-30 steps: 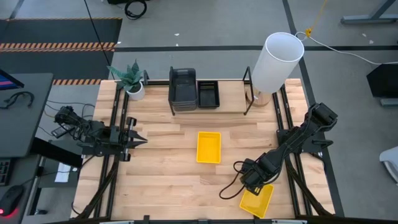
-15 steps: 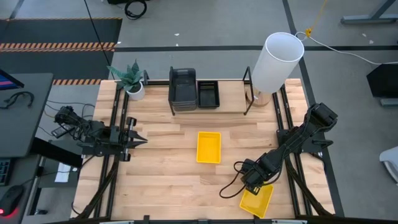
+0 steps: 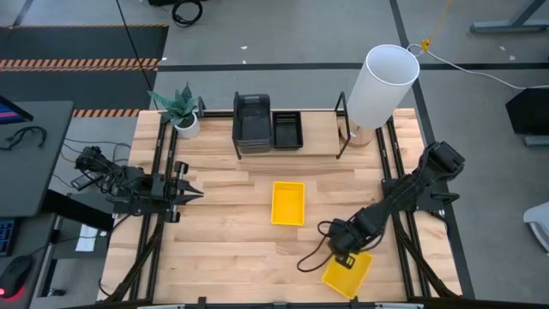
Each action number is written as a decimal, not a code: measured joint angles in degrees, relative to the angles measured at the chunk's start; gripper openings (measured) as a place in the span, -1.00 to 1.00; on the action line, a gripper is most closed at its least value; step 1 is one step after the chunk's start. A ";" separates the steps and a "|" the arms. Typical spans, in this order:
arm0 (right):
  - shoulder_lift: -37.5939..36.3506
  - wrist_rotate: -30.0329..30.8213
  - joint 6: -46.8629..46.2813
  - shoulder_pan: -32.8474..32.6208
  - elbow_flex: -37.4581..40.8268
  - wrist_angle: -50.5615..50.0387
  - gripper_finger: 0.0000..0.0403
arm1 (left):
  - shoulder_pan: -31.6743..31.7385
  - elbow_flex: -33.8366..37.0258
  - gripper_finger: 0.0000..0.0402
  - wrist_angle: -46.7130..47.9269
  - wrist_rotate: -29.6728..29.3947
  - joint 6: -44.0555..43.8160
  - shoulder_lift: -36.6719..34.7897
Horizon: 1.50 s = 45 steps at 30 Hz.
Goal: Stack baskets on shelf by color
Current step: Stack the bottom yellow basket on top of the top yellow basket
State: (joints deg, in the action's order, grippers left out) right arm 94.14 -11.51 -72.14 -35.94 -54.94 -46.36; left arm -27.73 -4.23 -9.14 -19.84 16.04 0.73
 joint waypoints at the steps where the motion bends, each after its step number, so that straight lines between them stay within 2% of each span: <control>1: 0.01 0.16 1.42 0.74 -1.12 -0.32 -0.96 | 0.00 0.00 -0.86 0.00 0.00 0.00 0.00; 11: 0.01 6.36 16.32 10.62 -16.31 -16.61 -0.98 | 0.00 0.00 -0.83 0.01 0.00 0.01 0.00; 18: 0.01 14.39 25.49 19.96 -25.90 -27.09 -0.98 | 0.01 0.00 -0.85 0.00 0.00 0.01 0.00; 24: 0.01 20.18 32.67 27.29 -32.00 -28.94 -0.98 | 0.01 0.00 -0.87 0.00 -0.02 -0.01 0.00; 29: 0.65 21.97 37.91 31.39 -35.61 -28.35 -0.98 | 0.01 0.00 -0.83 0.01 -0.02 0.01 0.00; 36: 8.28 21.97 44.98 33.24 -44.19 -28.27 -0.98 | 0.01 -0.01 -0.85 0.06 -0.01 0.00 0.01; 45: 21.43 22.42 55.37 35.13 -58.62 -36.14 -0.97 | 0.02 -0.02 -0.88 0.01 -0.02 0.01 0.00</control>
State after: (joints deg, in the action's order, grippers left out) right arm 115.56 10.91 -16.77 -0.81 -113.57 -82.50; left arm -27.70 -4.25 -9.13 -19.86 16.05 0.73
